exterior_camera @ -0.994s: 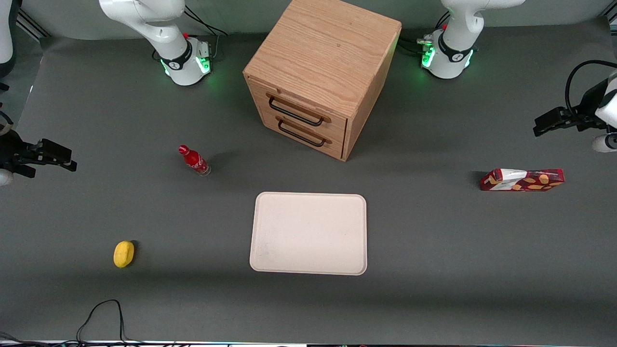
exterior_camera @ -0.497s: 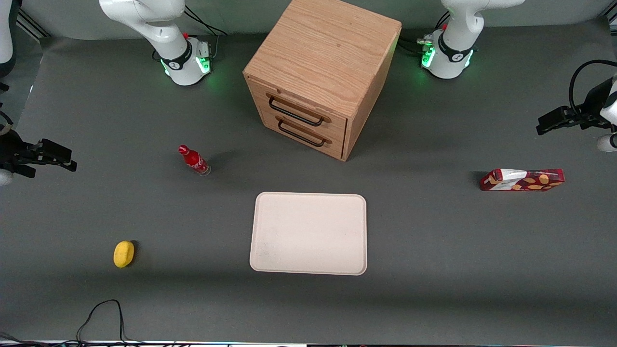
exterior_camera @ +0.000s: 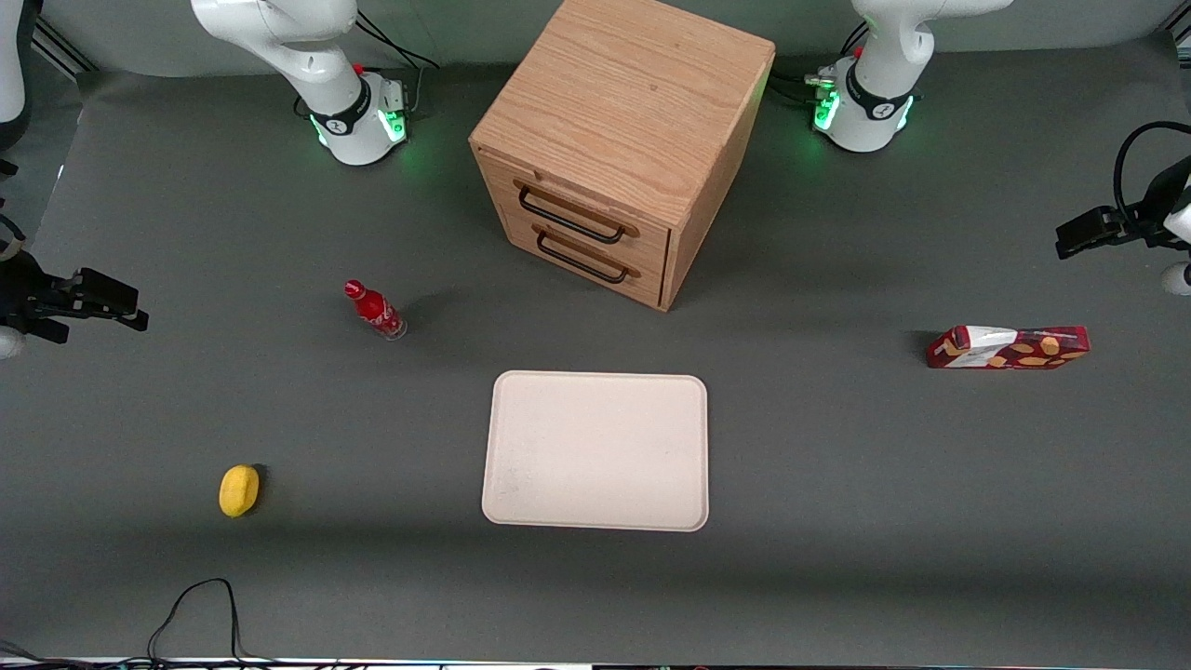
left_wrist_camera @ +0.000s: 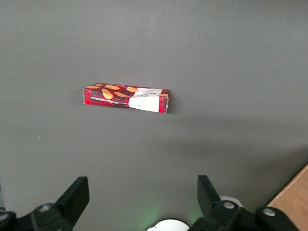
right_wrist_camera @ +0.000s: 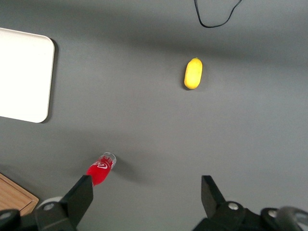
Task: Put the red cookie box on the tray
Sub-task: 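Move the left gripper toward the red tartan cookie box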
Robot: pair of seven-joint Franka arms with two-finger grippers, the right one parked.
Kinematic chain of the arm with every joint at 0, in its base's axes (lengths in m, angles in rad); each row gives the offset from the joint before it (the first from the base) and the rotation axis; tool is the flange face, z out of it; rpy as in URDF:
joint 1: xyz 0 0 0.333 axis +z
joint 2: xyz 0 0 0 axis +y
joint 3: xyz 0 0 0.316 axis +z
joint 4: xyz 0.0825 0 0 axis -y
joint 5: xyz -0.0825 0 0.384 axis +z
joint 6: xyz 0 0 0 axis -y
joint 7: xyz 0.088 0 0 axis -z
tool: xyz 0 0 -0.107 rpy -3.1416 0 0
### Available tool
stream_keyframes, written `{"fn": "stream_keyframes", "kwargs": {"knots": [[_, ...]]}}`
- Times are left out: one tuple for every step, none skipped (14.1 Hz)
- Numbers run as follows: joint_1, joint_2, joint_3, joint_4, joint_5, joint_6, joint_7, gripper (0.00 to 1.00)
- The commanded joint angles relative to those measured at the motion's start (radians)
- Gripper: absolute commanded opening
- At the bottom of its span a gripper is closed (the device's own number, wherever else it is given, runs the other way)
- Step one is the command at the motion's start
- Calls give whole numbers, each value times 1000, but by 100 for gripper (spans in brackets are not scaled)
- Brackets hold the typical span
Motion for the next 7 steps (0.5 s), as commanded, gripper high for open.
{"fn": "stream_keyframes", "kwargs": {"knots": [[10,5,-2,-5,32,-8,133,100],[22,3,-2,-16,49,-5,185,100],[44,3,-2,-16,52,-5,245,100],[70,3,-2,-18,52,-5,332,100],[93,5,-2,-21,52,4,432,100],[111,11,-2,-19,53,9,524,100],[136,17,-2,-25,53,30,604,100]]}}
